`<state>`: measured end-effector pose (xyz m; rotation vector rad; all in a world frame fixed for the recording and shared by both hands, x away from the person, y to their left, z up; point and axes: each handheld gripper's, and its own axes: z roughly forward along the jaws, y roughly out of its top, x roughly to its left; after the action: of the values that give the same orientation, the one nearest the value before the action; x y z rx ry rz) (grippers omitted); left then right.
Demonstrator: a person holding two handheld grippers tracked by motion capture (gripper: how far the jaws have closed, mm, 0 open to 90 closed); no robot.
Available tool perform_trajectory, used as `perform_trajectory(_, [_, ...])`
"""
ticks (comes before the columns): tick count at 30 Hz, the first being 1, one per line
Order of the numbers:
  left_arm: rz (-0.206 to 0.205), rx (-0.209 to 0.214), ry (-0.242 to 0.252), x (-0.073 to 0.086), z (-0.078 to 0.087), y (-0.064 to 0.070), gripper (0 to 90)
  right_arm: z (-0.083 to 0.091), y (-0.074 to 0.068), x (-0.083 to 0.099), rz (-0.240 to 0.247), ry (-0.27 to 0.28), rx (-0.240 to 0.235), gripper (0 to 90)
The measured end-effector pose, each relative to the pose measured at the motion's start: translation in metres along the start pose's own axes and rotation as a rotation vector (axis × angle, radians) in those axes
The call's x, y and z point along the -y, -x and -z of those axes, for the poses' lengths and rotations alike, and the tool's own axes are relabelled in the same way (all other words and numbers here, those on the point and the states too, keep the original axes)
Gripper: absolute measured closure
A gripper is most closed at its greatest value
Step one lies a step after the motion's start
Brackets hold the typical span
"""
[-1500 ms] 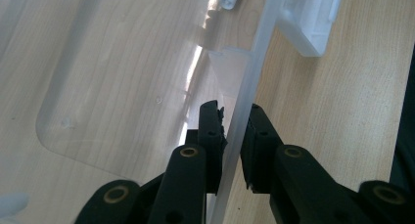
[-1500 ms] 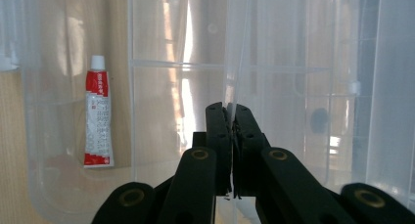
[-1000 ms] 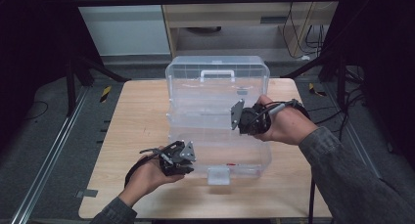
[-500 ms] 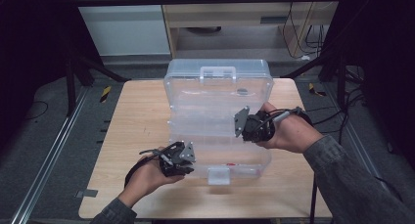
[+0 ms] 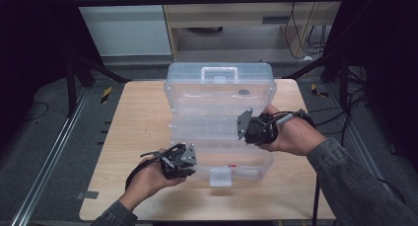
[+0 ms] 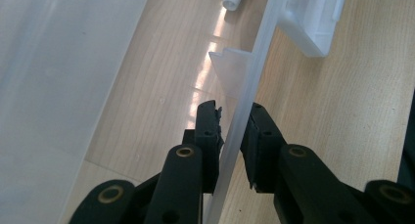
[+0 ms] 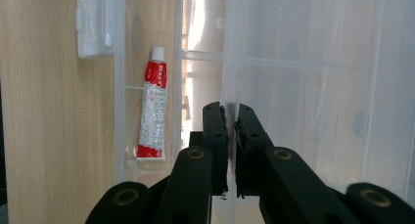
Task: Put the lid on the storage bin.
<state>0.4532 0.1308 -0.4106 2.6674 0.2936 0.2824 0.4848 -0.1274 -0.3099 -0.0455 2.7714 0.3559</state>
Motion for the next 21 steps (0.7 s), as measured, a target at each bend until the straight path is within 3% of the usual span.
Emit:
perform_trajectory(7, [0.002, -0.020, 0.041, 0.003, 0.011, 0.005, 67.1, 0.001, 0.000, 0.002, -0.003, 0.003, -0.001, 85.0])
perform_trajectory(9, [0.027, -0.016, 0.110, 0.006, 0.026, 0.007, 65.1, 0.001, 0.000, 0.003, -0.004, 0.007, -0.003, 84.9])
perform_trajectory(10, [0.027, -0.016, 0.110, 0.006, 0.026, 0.007, 65.4, 0.001, 0.000, 0.003, -0.005, 0.007, -0.004, 84.9])
perform_trajectory(11, [0.040, -0.006, 0.165, 0.009, 0.040, 0.007, 67.4, 0.001, 0.000, 0.003, -0.003, 0.006, -0.003, 84.9])
perform_trajectory(13, [0.059, -0.008, 0.209, 0.011, 0.053, 0.005, 70.4, 0.001, 0.000, 0.003, -0.003, 0.008, -0.004, 84.8])
perform_trajectory(16, [0.102, -0.034, 0.278, 0.015, 0.078, -0.003, 77.9, 0.001, 0.000, 0.003, -0.004, 0.009, -0.002, 84.8])
perform_trajectory(19, [0.164, -0.101, 0.305, 0.019, 0.099, -0.020, 84.5, 0.000, -0.001, 0.003, -0.003, 0.006, -0.001, 84.7])
perform_trajectory(20, [0.164, -0.101, 0.305, 0.019, 0.099, -0.020, 85.7, 0.000, -0.001, 0.003, -0.003, 0.006, -0.001, 84.7])
perform_trajectory(21, [0.196, -0.117, 0.343, 0.022, 0.107, -0.033, 86.7, 0.000, -0.001, 0.004, -0.004, 0.007, -0.001, 84.6])
